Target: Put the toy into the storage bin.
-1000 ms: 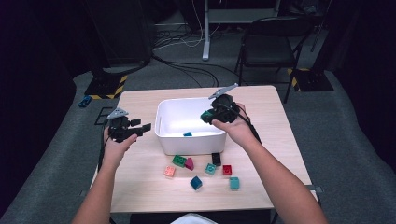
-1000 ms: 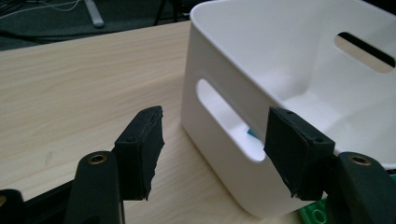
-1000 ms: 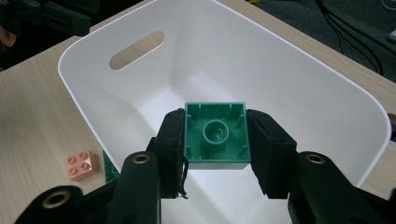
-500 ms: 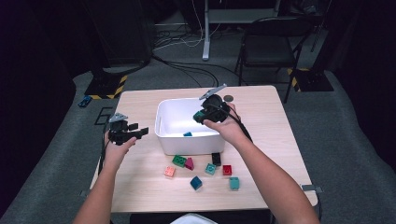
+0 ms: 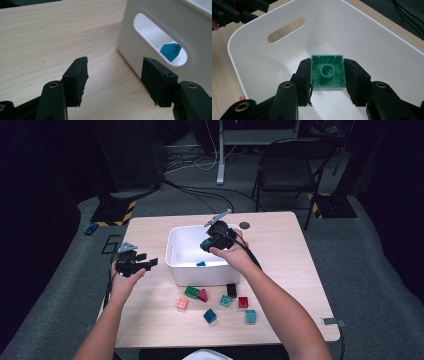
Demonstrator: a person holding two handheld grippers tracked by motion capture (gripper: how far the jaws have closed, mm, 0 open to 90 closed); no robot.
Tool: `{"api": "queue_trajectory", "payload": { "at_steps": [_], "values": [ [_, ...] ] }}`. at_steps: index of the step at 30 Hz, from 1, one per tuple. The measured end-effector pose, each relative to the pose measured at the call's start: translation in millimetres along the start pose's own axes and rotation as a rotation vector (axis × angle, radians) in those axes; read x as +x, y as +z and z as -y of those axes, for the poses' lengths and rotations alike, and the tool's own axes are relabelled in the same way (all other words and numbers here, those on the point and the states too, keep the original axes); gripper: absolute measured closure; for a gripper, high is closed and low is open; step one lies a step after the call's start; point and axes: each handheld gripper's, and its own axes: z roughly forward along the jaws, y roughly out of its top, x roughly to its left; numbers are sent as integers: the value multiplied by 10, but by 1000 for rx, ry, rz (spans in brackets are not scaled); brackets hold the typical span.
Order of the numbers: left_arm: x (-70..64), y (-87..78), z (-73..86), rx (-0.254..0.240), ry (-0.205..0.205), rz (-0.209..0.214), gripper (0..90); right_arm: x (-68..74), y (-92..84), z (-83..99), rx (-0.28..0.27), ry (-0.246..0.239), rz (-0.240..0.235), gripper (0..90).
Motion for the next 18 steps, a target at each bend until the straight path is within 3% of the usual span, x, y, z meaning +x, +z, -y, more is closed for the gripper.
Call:
{"api": "queue_trajectory", "payload": {
  "at_steps": [6,10,18],
  "values": [
    [82,-5,233,27,-29,-3,384,6,101,0,25,-6,8,584],
    [96,7,287,14,-42,4,384,10,146,-7,36,-3,7,584],
    [39,45,324,20,-2,4,383,-2,220,-12,57,5,13,583]
  ]
}}
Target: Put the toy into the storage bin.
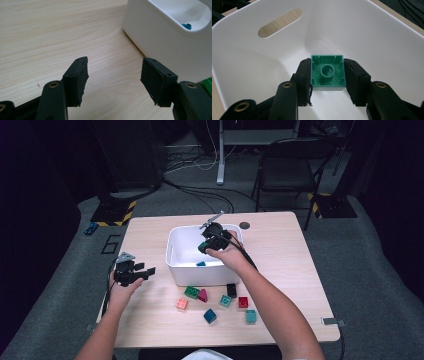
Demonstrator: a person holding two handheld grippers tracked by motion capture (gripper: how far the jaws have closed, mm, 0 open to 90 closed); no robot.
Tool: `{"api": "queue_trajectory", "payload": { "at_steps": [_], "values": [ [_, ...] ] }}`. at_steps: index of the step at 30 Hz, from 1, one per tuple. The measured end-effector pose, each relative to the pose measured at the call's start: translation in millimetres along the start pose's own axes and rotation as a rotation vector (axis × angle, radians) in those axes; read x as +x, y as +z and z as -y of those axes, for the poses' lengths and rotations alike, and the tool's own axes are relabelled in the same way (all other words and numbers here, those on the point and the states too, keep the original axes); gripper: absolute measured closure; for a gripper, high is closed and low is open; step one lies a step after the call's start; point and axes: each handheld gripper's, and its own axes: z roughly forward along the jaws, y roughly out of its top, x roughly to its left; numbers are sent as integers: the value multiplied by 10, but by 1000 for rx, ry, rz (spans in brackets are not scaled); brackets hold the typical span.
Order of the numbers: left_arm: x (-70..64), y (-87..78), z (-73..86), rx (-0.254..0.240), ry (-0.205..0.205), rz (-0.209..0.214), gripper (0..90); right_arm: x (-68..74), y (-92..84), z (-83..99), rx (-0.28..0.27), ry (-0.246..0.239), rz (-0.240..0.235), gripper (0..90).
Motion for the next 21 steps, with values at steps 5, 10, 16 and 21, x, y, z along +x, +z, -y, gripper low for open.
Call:
{"api": "queue_trajectory", "payload": {
  "at_steps": [5,10,16,21],
  "values": [
    [-15,38,42,21,8,4,384,4,3,1,4,5,4,577],
    [6,65,87,32,6,0,384,6,-9,-3,-11,15,10,524],
    [26,76,116,45,8,-10,383,21,-142,-4,-36,17,22,505],
    [6,97,123,50,17,-12,382,47,-362,16,-67,5,24,498]
  ]
}}
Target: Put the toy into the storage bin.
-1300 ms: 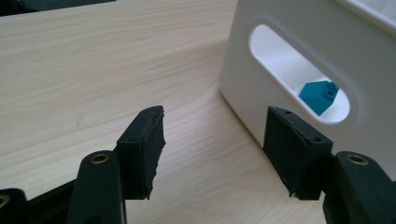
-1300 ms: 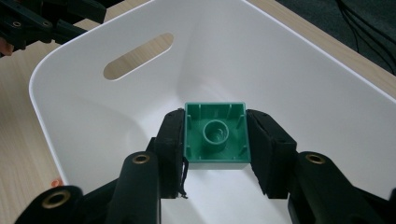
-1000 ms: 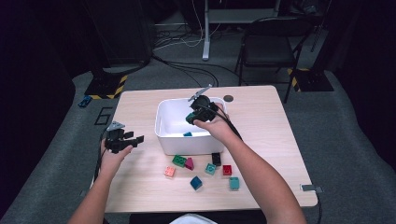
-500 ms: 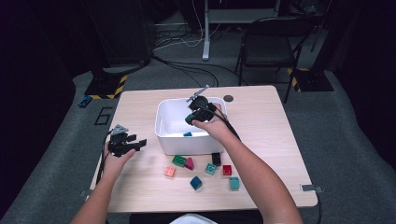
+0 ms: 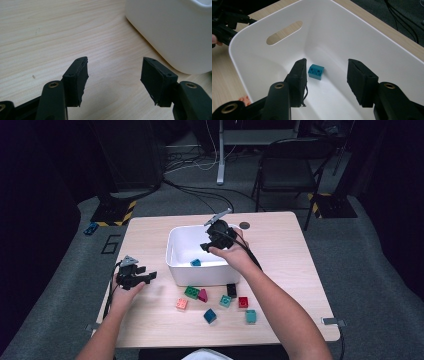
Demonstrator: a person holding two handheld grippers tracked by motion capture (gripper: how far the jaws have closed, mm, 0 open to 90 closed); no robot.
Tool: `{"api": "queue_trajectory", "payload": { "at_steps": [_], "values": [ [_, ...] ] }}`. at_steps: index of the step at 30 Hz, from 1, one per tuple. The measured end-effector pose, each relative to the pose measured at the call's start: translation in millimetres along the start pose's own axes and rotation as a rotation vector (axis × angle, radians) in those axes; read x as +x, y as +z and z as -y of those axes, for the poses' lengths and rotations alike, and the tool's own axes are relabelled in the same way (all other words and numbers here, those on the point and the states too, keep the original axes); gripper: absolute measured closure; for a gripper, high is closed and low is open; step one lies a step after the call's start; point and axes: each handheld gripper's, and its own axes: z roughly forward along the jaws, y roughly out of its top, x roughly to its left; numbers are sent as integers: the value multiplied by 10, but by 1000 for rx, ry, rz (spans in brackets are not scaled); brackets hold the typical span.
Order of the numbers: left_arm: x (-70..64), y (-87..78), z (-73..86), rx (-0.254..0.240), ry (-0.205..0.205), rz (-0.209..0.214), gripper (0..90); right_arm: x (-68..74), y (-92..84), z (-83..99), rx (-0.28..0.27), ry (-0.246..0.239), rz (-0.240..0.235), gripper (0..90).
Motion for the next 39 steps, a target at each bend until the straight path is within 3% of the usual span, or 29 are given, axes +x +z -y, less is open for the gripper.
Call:
{"api": "queue_trajectory", "payload": {
  "at_steps": [3,8,9,19,27,39],
  "values": [
    [-5,1,3,-2,2,-1,383,25,-185,71,-22,-27,5,496],
    [6,6,5,-7,-2,-2,382,16,-424,183,-59,-24,33,494],
    [5,7,5,-5,-2,-2,383,-9,-545,238,-84,-4,35,494],
    [12,7,4,11,1,-2,383,-123,-871,478,-131,37,62,494],
    [19,0,9,-3,-1,-12,383,-143,-1062,692,-151,55,95,494],
    [19,6,10,9,2,-7,384,-224,-1215,1097,-181,131,122,494]
  ]
}}
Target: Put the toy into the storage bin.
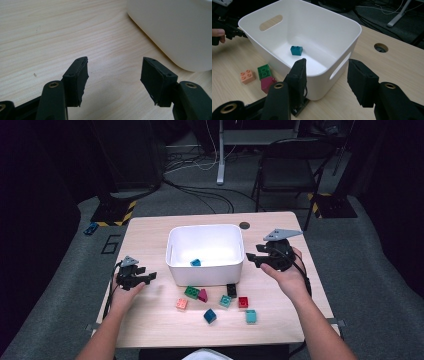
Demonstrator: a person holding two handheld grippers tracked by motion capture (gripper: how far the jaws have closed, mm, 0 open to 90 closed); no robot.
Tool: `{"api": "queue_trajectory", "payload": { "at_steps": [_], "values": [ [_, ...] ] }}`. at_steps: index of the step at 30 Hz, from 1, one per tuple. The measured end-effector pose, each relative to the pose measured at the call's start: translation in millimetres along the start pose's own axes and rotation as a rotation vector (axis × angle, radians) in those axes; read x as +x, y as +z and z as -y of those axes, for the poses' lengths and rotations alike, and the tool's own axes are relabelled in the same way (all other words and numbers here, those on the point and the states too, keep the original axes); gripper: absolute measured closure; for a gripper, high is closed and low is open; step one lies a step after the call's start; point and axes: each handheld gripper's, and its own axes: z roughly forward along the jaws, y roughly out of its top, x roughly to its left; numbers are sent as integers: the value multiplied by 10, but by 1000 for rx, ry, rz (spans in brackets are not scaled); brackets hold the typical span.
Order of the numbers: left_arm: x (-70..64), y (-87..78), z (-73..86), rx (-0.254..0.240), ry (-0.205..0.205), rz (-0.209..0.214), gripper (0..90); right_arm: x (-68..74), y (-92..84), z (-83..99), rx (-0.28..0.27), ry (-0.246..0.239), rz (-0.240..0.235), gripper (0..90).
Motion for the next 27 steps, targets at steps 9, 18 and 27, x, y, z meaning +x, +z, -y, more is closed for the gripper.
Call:
{"api": "queue_trajectory", "payload": {
  "at_steps": [9,18,27],
  "values": [
    [-11,-7,-3,-8,3,-1,383,-34,-16,288,-15,42,27,490],
    [-14,-10,-6,3,3,8,382,6,109,670,-5,70,33,480],
    [-17,-11,-7,-8,2,4,382,82,269,925,29,56,18,480]
  ]
}}
